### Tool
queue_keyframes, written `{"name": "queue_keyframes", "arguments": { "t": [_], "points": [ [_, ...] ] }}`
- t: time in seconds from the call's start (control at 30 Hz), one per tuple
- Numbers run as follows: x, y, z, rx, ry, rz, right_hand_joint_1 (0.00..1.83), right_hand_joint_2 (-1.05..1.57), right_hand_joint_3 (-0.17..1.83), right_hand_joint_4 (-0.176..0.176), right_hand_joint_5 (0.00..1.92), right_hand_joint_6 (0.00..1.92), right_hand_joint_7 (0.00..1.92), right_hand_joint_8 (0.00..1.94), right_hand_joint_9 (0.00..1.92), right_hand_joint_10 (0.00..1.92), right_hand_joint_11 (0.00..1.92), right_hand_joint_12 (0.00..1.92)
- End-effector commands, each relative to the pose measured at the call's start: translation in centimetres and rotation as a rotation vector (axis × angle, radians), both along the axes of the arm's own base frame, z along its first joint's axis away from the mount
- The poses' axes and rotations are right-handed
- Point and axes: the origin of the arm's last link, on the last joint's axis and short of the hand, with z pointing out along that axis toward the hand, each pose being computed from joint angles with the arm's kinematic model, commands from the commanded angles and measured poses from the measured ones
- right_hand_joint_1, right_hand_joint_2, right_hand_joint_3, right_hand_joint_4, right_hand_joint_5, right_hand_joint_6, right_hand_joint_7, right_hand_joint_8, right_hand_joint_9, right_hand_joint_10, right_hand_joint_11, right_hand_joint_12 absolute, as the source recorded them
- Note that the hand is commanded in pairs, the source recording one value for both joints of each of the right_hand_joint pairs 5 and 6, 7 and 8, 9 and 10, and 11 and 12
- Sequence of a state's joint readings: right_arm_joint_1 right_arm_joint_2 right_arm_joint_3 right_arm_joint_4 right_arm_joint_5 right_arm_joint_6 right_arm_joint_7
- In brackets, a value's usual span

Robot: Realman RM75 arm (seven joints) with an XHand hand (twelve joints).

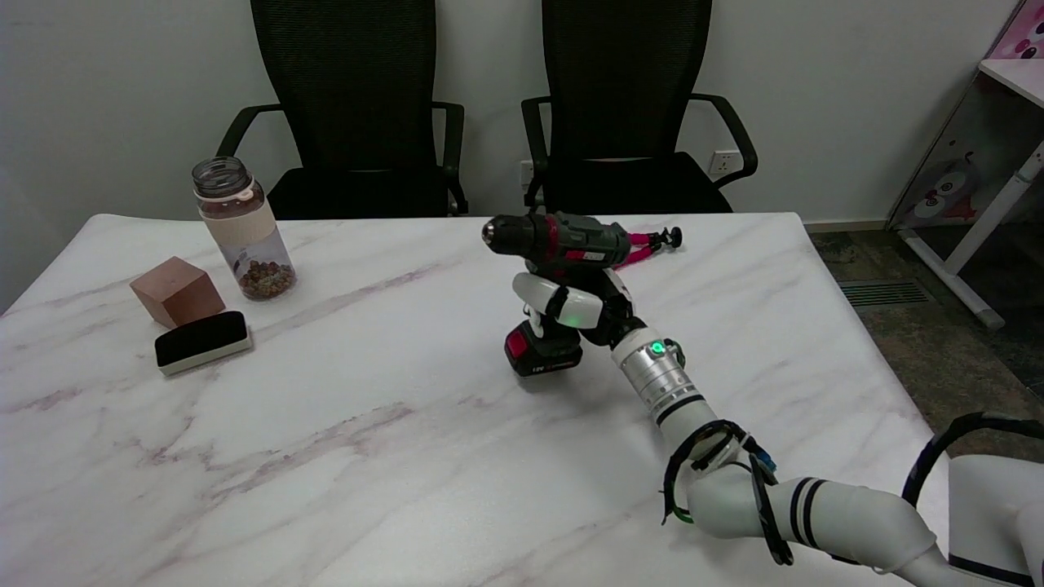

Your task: Pick up the power screwdriver.

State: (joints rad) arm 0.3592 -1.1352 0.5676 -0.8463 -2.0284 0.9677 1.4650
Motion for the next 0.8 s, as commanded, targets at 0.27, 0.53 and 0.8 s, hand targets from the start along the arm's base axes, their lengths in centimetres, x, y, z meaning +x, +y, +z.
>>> {"name": "queue_keyframes", "arguments": {
  "t": [0.27, 0.53, 0.8],
  "points": [
    [11.1, -5.9, -2.5, 0.052, 0.111, 0.249, 0.84, 1.49, 0.90, 0.176, 1.92, 1.92, 1.92, 1.92, 1.92, 1.92, 1.92, 1.92],
    [15.0, -7.6, -2.3, 0.058, 0.123, 0.320, 0.83, 1.51, 0.90, 0.176, 1.92, 1.92, 1.92, 1.92, 1.92, 1.92, 1.92, 1.92],
    [18.0, -9.0, -2.4, 0.044, 0.167, 0.380, 0.82, 1.53, 0.89, 0.176, 1.92, 1.92, 1.92, 1.92, 1.92, 1.92, 1.92, 1.92]
  ]
}}
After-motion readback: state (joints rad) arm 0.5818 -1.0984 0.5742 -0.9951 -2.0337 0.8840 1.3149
